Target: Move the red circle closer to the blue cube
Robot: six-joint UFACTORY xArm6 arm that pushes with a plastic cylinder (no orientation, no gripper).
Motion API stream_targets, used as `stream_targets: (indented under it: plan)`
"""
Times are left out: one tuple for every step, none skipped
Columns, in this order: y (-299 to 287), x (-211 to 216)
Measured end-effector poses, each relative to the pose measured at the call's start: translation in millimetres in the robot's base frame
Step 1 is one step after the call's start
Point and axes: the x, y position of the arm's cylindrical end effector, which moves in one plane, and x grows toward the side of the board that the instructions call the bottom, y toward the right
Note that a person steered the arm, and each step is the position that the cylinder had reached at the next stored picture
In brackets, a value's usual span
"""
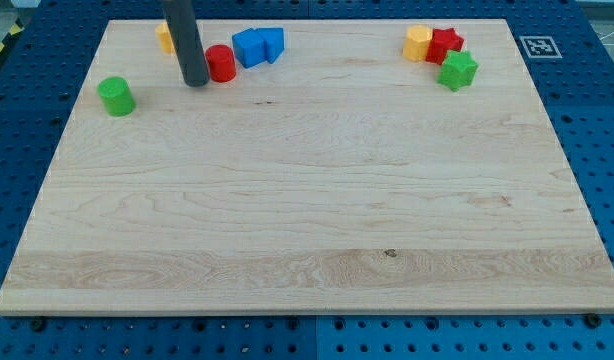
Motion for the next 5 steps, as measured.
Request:
stream_targets:
  plan:
    - [1.4, -19.1]
    - [1.4, -19.1]
    - [3.3, -26.6]
    - [3.4, -27.5]
    - [3.4, -34.6]
